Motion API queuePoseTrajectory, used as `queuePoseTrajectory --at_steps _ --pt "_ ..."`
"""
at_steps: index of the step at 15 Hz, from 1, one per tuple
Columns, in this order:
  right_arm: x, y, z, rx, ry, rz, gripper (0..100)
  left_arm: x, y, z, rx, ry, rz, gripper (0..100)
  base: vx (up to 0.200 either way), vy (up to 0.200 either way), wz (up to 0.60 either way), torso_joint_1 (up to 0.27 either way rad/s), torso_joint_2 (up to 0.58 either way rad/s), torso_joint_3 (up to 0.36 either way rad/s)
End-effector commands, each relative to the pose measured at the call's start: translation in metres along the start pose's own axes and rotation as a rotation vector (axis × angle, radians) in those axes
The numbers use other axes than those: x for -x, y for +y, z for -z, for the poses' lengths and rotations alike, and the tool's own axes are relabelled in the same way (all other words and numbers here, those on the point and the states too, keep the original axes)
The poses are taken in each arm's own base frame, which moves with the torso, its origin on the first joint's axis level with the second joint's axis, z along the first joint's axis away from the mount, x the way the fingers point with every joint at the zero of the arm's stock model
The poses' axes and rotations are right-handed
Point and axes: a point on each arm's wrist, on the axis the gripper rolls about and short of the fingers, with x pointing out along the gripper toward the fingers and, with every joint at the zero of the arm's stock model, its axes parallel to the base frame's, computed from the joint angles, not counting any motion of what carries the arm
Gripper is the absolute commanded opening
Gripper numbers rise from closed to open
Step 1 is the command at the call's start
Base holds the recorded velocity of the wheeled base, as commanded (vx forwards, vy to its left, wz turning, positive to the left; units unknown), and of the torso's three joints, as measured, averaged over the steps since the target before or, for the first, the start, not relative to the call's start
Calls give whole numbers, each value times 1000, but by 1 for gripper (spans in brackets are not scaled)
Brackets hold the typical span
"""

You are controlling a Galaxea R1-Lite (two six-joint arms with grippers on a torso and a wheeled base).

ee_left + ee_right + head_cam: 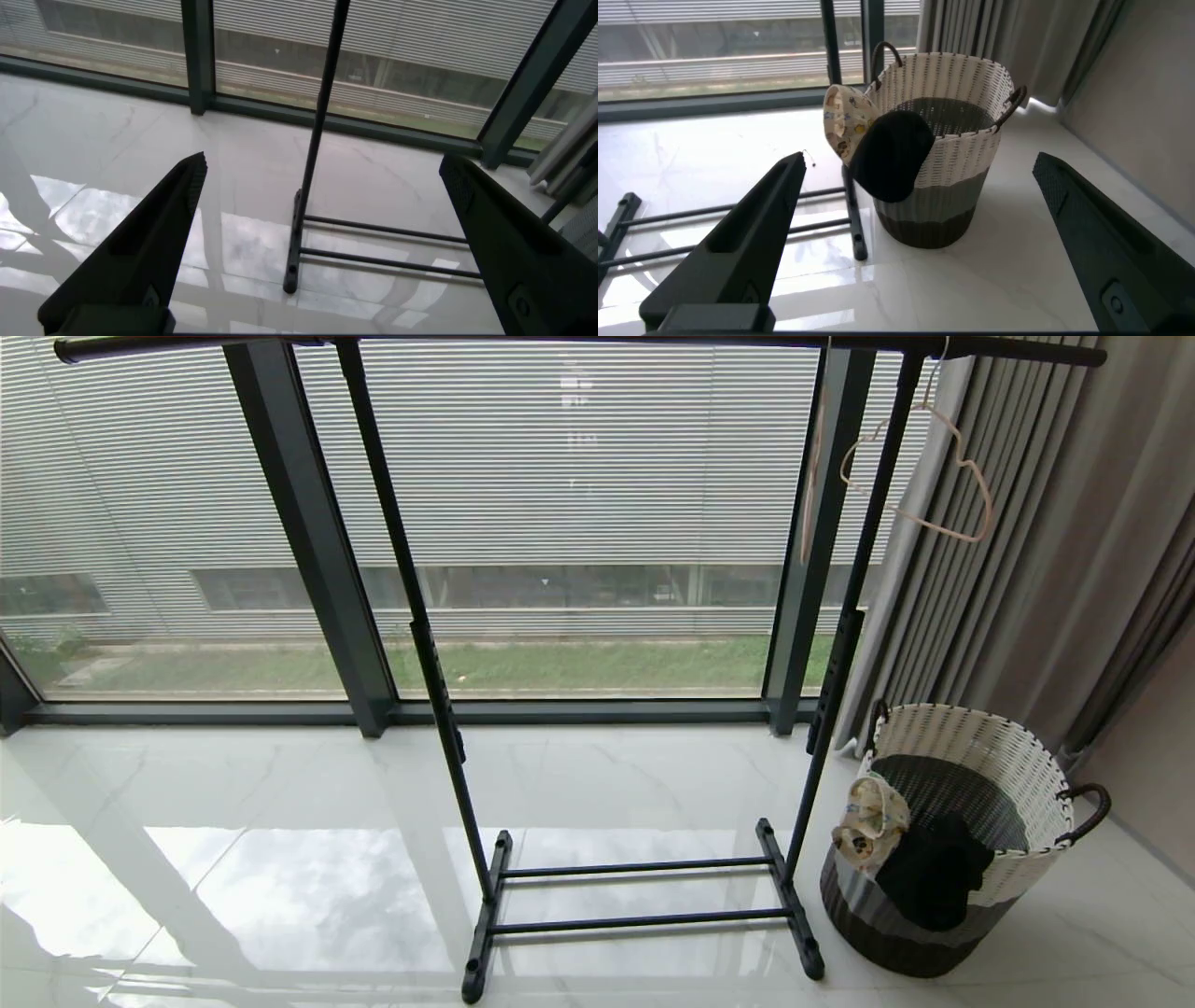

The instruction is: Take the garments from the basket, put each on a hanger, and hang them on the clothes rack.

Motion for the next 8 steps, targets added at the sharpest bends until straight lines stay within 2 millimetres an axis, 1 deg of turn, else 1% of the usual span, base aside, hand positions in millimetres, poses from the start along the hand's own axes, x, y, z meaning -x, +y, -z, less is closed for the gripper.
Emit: queuePoseTrajectory --at_steps 1,8 --pt "0 0 0 0 0 0 100 0 0 0 3 0 0 100 0 0 0 0 0 0" --pt "0 0 0 1 0 0 100 0 0 0 0 0 0 100 0 0 0 0 0 0"
